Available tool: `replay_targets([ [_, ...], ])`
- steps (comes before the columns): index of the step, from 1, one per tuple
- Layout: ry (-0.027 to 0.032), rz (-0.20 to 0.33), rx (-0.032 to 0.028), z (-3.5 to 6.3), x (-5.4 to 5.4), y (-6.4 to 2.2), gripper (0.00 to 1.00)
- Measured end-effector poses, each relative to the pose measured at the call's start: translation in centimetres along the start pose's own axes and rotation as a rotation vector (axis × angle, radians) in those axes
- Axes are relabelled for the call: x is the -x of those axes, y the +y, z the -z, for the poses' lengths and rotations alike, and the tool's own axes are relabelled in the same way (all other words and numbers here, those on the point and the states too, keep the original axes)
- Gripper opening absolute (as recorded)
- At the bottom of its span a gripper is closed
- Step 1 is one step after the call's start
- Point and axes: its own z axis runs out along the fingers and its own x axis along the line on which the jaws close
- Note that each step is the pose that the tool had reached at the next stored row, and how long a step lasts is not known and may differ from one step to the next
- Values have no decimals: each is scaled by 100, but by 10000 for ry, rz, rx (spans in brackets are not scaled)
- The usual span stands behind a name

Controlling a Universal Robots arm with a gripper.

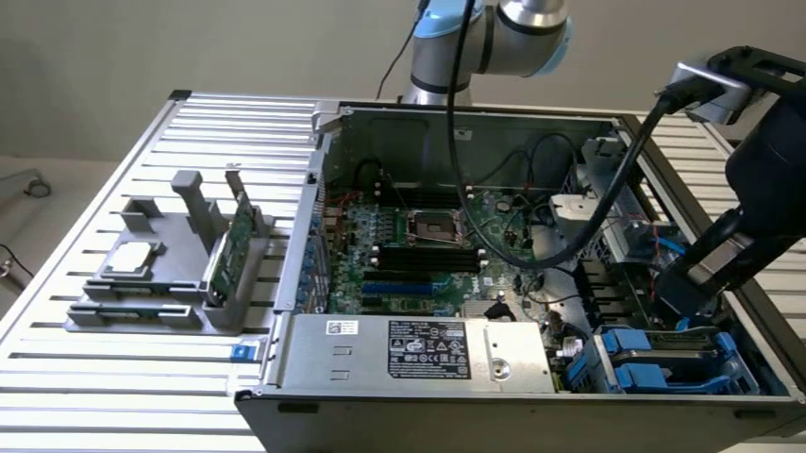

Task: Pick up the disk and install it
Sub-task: 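Insert the first disk wire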

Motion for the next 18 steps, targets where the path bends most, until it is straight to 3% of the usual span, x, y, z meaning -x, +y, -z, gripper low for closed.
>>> replay_targets([
  [18, -115, -3264, -157, -22, -1, -1, 36],
])
